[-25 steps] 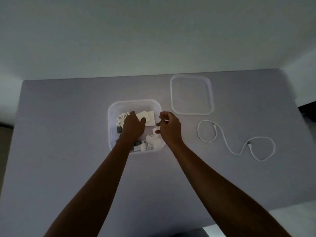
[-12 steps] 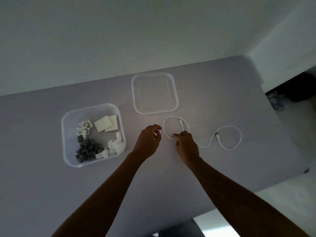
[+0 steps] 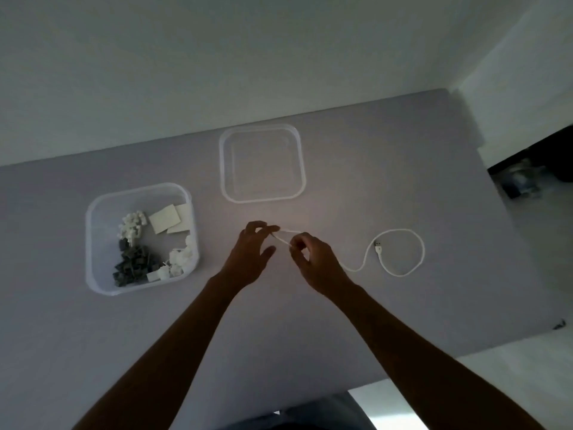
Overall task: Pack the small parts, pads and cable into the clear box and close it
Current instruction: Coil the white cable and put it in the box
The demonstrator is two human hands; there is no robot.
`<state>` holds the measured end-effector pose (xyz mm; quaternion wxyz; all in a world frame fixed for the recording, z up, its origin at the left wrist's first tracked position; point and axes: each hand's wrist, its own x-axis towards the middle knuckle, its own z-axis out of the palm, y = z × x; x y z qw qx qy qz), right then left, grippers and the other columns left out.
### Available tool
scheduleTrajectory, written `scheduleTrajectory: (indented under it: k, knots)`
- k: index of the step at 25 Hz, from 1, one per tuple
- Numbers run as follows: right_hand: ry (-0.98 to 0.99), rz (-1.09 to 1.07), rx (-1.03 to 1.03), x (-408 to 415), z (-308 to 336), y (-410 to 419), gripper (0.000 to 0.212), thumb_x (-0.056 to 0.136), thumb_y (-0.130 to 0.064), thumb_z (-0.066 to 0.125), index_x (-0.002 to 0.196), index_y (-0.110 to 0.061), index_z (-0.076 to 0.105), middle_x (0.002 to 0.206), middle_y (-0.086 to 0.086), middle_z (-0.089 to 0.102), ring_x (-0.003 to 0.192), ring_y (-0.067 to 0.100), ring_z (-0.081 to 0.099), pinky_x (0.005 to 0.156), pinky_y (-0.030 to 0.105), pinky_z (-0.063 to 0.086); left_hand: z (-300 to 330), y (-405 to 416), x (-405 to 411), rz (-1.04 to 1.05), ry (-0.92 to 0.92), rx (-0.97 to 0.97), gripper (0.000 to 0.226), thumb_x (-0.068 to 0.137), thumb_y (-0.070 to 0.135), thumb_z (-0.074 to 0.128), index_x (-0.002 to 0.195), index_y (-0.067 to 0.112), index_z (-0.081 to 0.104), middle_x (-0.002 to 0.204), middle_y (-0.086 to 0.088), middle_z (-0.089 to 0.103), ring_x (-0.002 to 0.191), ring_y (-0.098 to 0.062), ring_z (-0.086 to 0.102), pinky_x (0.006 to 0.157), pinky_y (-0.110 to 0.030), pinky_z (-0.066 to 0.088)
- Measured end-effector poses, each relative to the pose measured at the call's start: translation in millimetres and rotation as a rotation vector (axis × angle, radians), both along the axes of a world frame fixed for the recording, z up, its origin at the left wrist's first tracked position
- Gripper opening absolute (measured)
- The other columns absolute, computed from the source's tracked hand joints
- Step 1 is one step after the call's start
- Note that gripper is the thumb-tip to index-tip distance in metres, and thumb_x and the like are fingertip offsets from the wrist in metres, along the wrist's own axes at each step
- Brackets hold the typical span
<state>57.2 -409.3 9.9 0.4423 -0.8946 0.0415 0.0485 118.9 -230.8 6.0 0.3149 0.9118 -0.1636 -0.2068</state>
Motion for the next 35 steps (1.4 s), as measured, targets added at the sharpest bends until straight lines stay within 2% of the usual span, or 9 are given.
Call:
scheduleTrajectory:
  k: [4,9,14,16,19,24,29,31,35]
  knots:
    - [0.194,-0.001,0.467,13,90,-4,0.028,0.102,-0.033,0.048,0.084,-0.015,0.057,0.06,-0.001,0.056,0.054,0.019,0.057,0.059,0.029,0.05,40,-12,3,0.069,-0.162,-0.18,0.015,0.096,0.012,0.055,0.104,0.016,0.068,0.115,-0.006,0.061,0.109,-0.02,0.055,0.094,-0.029,0.04]
    - [0.563,-0.033,1.375,13,195,5,0.042,0.101,-0.042,0.044,0.068,-0.016,0.049,0.055,-0.003,0.023,0.047,0.011,0.017,0.044,0.024,0.019,123,-15,-1,0.145,0.022,-0.414,0.026,0.101,0.025,0.042,0.085,0.023,0.062,0.081,0.002,0.066,0.078,-0.009,0.06,0.075,-0.028,0.045]
    - [0.216,0.064,1.799,18,279,45,0.031,0.103,-0.035,0.037,0.082,-0.017,0.051,0.057,-0.005,0.043,0.052,0.008,0.039,0.055,0.022,0.038,196,1,-20,0.029,0.211,-0.506,0.035,0.102,0.024,0.043,0.073,0.027,0.063,0.063,-0.004,0.061,0.064,-0.022,0.064,0.073,-0.047,0.054]
    - [0.025,0.036,1.682,21,312,62,0.029,0.104,-0.038,0.037,0.086,-0.019,0.051,0.056,-0.005,0.041,0.048,0.008,0.036,0.05,0.023,0.035,231,14,-37,-0.069,0.151,-0.416,0.028,0.103,0.026,0.041,0.084,0.02,0.06,0.061,-0.003,0.063,0.056,-0.012,0.063,0.066,-0.032,0.055]
    - [-0.239,-0.093,1.089,28,341,80,0.028,0.104,-0.035,0.041,0.086,-0.017,0.05,0.055,-0.003,0.035,0.048,0.011,0.025,0.045,0.025,0.022,275,42,-58,-0.143,0.133,-0.363,0.022,0.101,0.028,0.047,0.087,0.019,0.061,0.057,0.0,0.064,0.05,-0.01,0.061,0.057,-0.024,0.053]
    - [-0.26,0.073,0.256,11,350,121,0.035,0.103,-0.038,0.043,0.078,-0.014,0.05,0.058,-0.002,0.05,0.052,0.009,0.043,0.056,0.029,0.037,355,107,-82,-0.232,0.059,-0.42,0.032,0.097,0.038,0.052,0.081,0.012,0.063,0.045,0.001,0.056,0.037,-0.015,0.05,0.049,-0.016,0.042]
    - [-0.033,0.299,0.357,-17,364,164,0.06,0.103,-0.049,0.036,0.082,0.004,0.056,0.057,-0.004,0.047,0.053,0.011,0.037,0.052,0.024,0.033,392,173,-81,-0.174,0.029,-0.709,0.034,0.095,0.035,0.057,0.068,0.015,0.061,0.049,-0.004,0.03,0.04,-0.016,0.022,0.041,-0.019,0.025]
    - [-0.008,0.322,0.364,-25,372,180,0.057,0.102,-0.053,0.033,0.069,-0.008,0.047,0.055,-0.007,0.041,0.053,0.012,0.033,0.054,0.025,0.03,399,193,-79,-0.118,0.014,-0.843,0.036,0.096,0.03,0.056,0.062,0.019,0.058,0.05,0.0,0.025,0.041,-0.013,0.017,0.042,-0.017,0.02]
    - [0.229,0.477,0.807,-46,391,204,0.052,0.102,-0.054,0.029,0.069,-0.015,0.04,0.052,0.003,0.024,0.05,0.017,0.022,0.053,0.031,0.019,402,214,-75,0.038,-0.11,-0.97,0.034,0.093,0.034,0.056,0.066,0.013,0.054,0.05,0.003,0.023,0.045,-0.015,0.013,0.044,-0.02,0.015]
